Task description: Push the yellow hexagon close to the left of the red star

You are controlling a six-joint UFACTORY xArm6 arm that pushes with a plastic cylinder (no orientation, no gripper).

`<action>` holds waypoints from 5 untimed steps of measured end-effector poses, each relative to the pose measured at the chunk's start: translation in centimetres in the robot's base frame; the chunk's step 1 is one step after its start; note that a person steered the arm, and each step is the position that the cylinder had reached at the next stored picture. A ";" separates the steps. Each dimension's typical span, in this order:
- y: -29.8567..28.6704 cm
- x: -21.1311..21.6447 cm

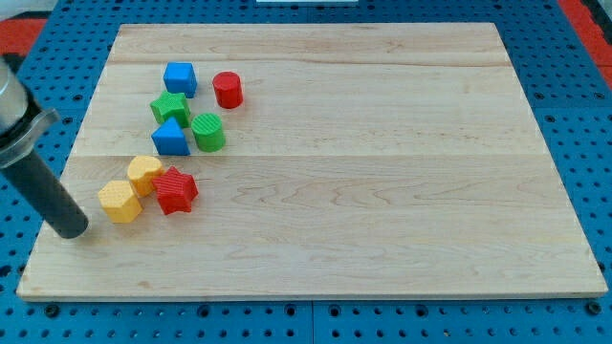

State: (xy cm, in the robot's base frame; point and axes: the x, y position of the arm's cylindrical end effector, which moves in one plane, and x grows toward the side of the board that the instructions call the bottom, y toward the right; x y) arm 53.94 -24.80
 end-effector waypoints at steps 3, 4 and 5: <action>4.9 -1.7; 5.1 -1.7; 1.9 -2.0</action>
